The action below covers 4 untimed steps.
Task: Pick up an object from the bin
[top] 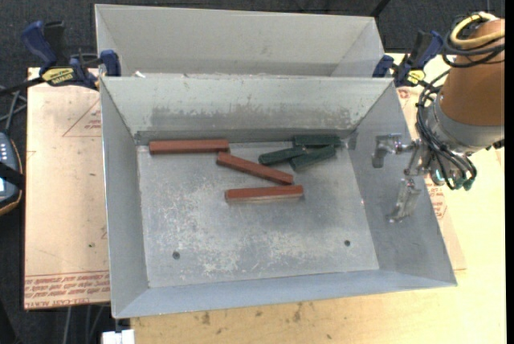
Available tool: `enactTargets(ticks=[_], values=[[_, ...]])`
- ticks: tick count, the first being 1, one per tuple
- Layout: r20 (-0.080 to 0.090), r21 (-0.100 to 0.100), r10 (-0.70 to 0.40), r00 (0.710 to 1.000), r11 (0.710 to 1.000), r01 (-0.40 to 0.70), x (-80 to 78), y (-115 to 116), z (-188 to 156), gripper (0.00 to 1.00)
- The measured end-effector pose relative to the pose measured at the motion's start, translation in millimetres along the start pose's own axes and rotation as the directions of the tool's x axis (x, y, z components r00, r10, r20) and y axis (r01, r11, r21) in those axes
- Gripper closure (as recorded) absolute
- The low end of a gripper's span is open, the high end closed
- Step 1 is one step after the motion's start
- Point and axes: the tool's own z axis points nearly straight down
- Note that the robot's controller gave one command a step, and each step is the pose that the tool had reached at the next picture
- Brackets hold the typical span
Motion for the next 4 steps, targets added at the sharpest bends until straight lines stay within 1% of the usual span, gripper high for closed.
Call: enactTargets(ticks=[1, 2, 3, 4], values=[[0.007, 0.001, -0.003, 1.0, 1.0, 0.003, -1.7, 1, -4, 0.0], [0.006, 0.001, -0.182, 0.983, 0.983, 0.182, -23.6, 81, 95, 1.0], [0.006, 0.002, -0.182, 0.983, 0.983, 0.182, -23.6, 81, 95, 0.0], [0.006, 0.002, -0.182, 0.983, 0.983, 0.182, -23.6, 81, 95, 0.0]])
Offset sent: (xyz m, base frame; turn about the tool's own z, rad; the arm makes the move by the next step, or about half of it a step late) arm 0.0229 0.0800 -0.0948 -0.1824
